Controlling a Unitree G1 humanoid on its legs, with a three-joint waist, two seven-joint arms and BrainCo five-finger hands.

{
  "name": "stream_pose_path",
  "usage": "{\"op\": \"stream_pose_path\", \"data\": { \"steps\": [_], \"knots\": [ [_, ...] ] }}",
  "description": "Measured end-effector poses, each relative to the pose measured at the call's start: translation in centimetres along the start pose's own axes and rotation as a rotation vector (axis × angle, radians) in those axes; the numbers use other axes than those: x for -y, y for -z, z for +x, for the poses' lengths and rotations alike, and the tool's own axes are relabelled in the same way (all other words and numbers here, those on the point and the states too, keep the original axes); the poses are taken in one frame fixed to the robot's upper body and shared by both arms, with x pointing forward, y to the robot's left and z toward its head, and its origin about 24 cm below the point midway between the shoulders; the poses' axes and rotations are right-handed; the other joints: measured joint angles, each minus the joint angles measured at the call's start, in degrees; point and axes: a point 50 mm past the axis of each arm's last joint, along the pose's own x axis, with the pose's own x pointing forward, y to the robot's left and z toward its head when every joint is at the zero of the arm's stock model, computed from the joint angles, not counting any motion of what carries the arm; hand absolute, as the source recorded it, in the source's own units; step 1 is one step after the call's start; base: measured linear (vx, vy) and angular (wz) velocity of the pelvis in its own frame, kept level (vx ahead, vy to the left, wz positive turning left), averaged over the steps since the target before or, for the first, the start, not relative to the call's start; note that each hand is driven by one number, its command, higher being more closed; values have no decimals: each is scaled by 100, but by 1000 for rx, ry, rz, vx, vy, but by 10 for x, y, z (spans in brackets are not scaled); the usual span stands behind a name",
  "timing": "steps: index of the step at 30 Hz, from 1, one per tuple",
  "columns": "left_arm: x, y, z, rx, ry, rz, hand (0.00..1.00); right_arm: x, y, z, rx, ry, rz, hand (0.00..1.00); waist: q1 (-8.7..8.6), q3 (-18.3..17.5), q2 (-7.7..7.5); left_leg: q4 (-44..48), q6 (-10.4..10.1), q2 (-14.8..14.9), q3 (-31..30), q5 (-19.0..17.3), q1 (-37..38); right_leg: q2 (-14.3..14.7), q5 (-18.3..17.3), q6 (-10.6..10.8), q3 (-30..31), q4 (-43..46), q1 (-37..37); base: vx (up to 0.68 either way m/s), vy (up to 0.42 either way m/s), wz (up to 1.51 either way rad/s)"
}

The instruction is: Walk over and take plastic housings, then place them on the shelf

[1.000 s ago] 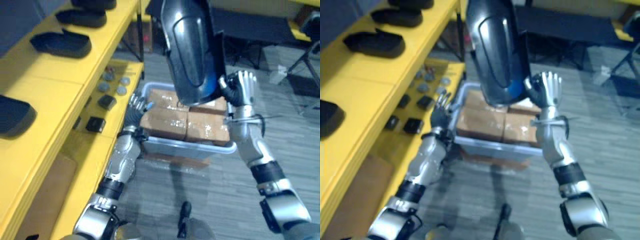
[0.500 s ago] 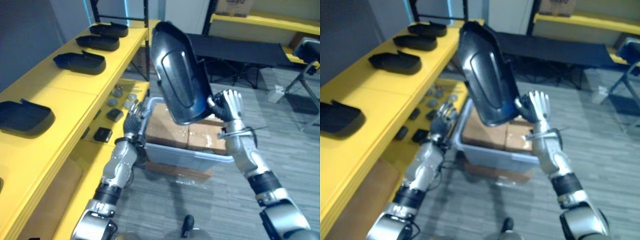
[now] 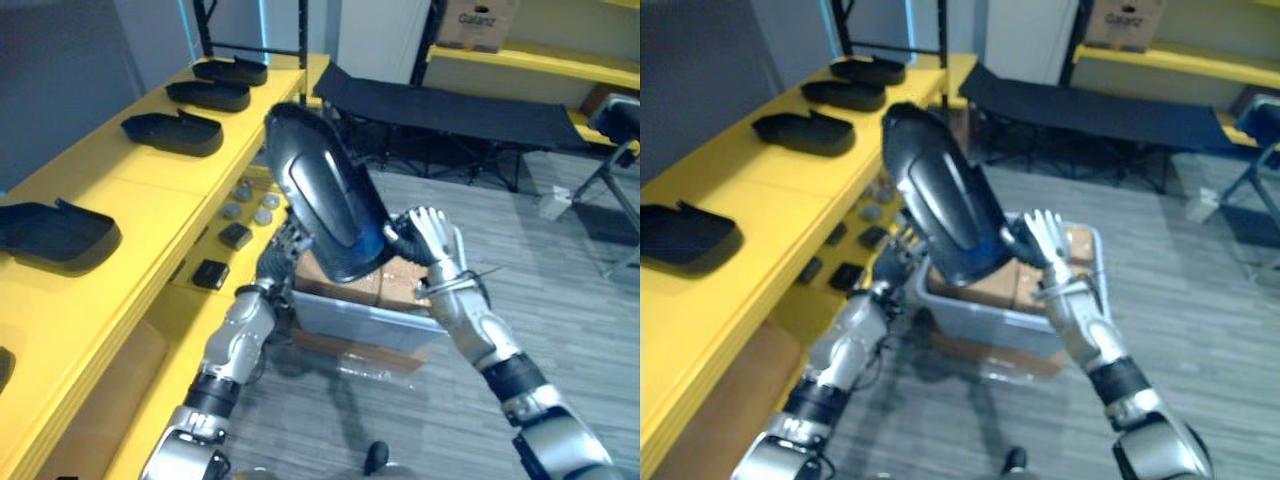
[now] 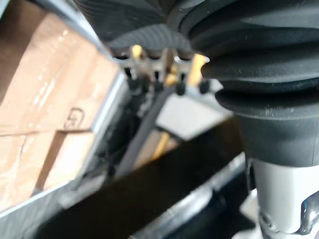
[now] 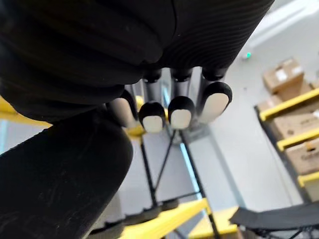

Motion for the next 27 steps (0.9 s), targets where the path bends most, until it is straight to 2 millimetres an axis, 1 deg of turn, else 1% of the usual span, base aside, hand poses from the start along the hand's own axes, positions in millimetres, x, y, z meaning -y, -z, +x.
{"op": "stream_pose_path", "data": {
  "steps": [4,6,8,9,12,16,21,23,27],
  "knots": [
    [4,3,0,-22,30,9,0,-5,-6,-2,36,-26,-1,100,3,-42,1,21,24,-57,-2,-14,-6,-62,-3,8,2,-2,-7,-29,37,-1],
    [3,5,-1,-31,30,13,0,-9,-8,-5,56,-51,10,100,4,-42,1,23,28,-69,-10,-17,-13,-77,-58,29,0,-2,-12,0,0,0],
    [2,8,-2,-40,27,13,0,-12,-8,-9,51,-64,16,100,10,-44,3,10,26,-68,-18,-17,-13,-75,-85,-4,-9,-2,-15,0,0,0],
    [3,10,-5,-47,28,12,100,-14,-7,-12,48,-73,21,100,8,-43,4,4,22,-67,-17,-16,-17,-74,-92,-5,-10,-2,-23,0,0,0],
    [1,15,-7,-74,24,12,100,-17,-6,-20,46,-92,33,100,1,-43,4,-2,19,-67,-16,-18,-23,-74,-99,-5,-19,-1,-31,29,22,1],
    [0,15,-9,-75,18,21,100,-19,-7,-25,55,-100,48,100,-25,-43,4,-4,21,-67,-6,-22,-21,-73,-66,16,-23,0,-35,61,44,0],
    [-7,14,-10,-69,-38,46,100,-16,-17,-30,95,-75,99,100,-46,-43,4,-3,36,-73,5,-57,-14,-73,-42,40,-6,0,-35,21,22,-1],
    [-9,16,-12,-63,-57,72,100,-16,-20,-31,97,-69,111,100,-51,-43,4,0,43,-79,8,-68,-11,-79,-39,45,3,0,-34,4,16,0],
    [-13,19,-16,-52,-87,70,100,-17,-26,-36,106,-58,139,100,-58,-43,5,4,44,-79,22,-74,-8,-78,-39,45,22,-2,-45,0,0,-1]
  ]
}}
